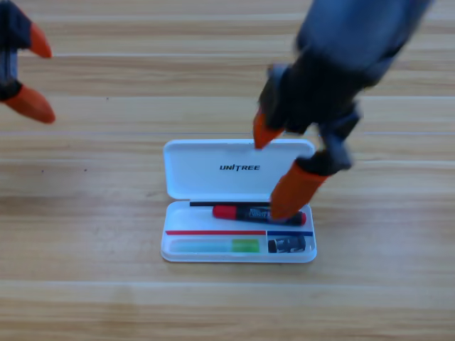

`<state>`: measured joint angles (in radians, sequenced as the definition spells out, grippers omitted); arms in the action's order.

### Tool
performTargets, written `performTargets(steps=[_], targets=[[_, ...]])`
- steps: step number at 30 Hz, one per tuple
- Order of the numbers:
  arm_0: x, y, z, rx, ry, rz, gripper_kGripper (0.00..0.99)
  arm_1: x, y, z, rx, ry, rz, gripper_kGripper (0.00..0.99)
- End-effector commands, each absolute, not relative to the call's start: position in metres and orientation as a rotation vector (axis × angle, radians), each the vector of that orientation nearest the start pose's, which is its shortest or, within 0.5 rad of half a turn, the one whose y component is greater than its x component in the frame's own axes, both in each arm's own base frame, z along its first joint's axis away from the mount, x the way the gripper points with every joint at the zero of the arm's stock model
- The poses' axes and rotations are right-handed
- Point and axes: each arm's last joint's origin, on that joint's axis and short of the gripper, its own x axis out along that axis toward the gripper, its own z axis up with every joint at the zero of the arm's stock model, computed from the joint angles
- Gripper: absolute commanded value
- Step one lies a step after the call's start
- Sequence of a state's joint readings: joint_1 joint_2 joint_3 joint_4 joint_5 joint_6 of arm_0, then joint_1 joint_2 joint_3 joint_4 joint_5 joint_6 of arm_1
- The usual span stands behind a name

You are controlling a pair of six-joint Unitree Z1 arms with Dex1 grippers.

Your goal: Clean up eraser and pencils

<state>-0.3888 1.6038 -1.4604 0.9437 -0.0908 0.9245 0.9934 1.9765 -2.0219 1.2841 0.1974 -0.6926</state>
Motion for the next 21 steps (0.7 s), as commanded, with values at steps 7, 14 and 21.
performTargets(steps=[7, 14, 21], targets=[[0.294, -0.113, 0.384, 0.931, 0.808, -0.883, 0.988, 0.140, 0.242, 0.439, -0.773, 0.497, 1.451, 0.916], [0.341, -0.135, 0.380, 0.866, 0.779, -0.931, 0.620, 0.131, 0.232, 0.415, -0.731, 0.499, 1.489, 0.917], [0.388, -0.157, 0.350, 0.806, 0.750, -1.017, 0.000, 0.131, 0.235, 0.411, -0.702, 0.520, 1.527, 0.917]])
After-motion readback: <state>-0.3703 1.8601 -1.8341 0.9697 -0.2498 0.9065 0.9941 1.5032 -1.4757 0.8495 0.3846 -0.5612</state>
